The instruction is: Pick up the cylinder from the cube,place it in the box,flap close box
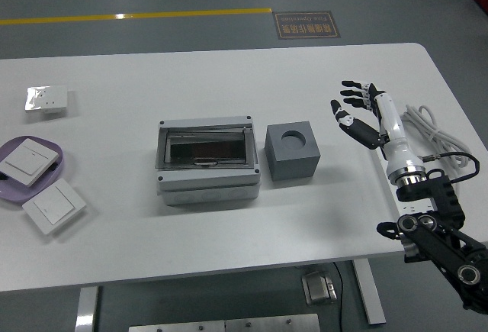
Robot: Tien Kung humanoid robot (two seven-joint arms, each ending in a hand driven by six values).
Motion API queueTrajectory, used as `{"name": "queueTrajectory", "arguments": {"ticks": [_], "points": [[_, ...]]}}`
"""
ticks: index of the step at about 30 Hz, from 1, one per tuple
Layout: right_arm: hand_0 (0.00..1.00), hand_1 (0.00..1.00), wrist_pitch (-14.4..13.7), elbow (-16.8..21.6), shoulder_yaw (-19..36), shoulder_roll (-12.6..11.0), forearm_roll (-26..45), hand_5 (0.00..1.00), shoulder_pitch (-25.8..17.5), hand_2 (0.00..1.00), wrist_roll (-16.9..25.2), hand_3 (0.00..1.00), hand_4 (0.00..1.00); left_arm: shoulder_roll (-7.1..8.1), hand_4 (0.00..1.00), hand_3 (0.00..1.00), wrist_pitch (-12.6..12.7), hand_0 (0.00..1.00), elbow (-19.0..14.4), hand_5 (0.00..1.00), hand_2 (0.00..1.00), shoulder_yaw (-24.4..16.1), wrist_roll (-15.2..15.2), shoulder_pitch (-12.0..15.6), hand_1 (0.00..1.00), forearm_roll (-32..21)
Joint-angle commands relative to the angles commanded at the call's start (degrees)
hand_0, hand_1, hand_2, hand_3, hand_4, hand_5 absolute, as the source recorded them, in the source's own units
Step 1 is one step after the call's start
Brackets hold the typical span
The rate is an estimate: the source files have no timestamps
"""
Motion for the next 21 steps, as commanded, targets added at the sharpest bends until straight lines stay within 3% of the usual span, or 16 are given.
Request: {"name": "queueTrajectory", "arguments": {"ticks": [6,14,21], "points": [[0.718,0.674,-0.2,-0.37,0.45,0.04,1.59,0.383,-0.41,0.684,0.88,0.703,0.688,-0.37,0.683,0.613,-0.01,0.612,-0.06,0.223,0.589,-0.73,0.61,0.29,0.624,1.09],[0.716,0.675,0.56,-2.64,-0.9,0.6,14.98,0.36,-0.62,0.682,9.12,0.702,0.698,-0.27,0.684,0.613,-0.05,0.612,-0.11,0.224,0.589,-0.95,0.8,0.16,0.623,1.46],[0.709,0.672,-0.17,-3.05,-1.02,0.83,22.04,0.333,-0.7,0.681,10.33,0.71,0.719,-0.26,0.684,0.613,-0.15,0.612,0.04,0.225,0.589,0.2,0.09,-0.14,0.623,-0.51]]}}
